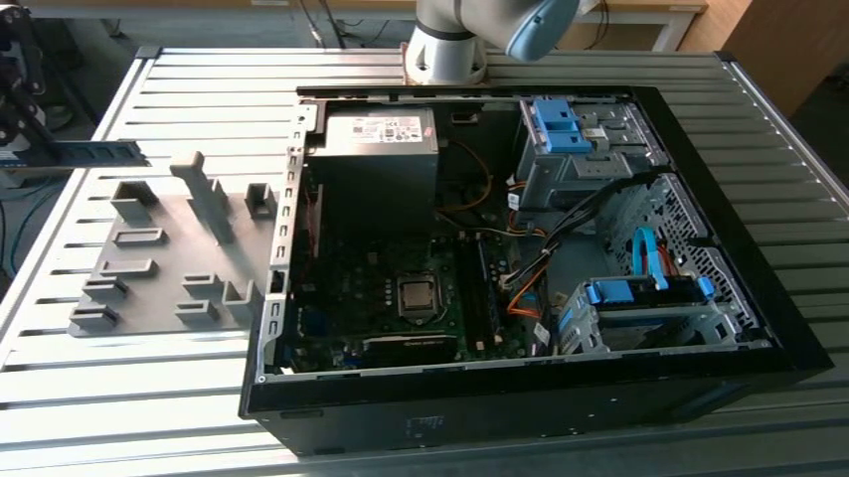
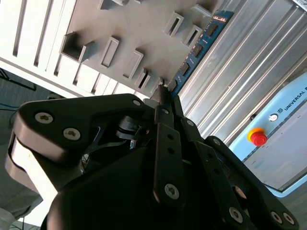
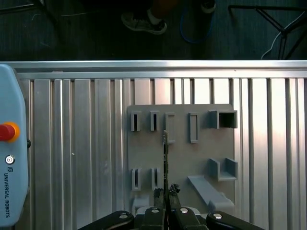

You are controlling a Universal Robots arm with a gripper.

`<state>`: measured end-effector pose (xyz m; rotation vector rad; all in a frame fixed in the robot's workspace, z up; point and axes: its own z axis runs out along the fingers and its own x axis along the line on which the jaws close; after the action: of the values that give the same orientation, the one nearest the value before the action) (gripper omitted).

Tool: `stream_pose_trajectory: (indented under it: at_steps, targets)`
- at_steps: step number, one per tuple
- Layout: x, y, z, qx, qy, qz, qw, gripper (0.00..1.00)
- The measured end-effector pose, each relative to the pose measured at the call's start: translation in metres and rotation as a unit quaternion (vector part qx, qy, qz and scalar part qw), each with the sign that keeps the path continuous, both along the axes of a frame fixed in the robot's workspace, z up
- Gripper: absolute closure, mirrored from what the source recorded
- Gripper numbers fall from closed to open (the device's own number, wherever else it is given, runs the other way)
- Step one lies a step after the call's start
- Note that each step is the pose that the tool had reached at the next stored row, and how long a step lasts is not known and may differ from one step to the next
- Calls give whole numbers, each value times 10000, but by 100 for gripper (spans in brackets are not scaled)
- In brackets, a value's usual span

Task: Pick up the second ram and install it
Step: 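Pick up the second ram and move it above second insertion slot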

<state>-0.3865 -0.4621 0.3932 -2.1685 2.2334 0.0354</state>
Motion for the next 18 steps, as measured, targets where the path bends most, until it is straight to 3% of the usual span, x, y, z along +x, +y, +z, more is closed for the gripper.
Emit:
stream_pose_trajectory:
  at_steps: [18]
  targets:
    - [230, 0, 0, 0, 0, 125, 9999, 86]
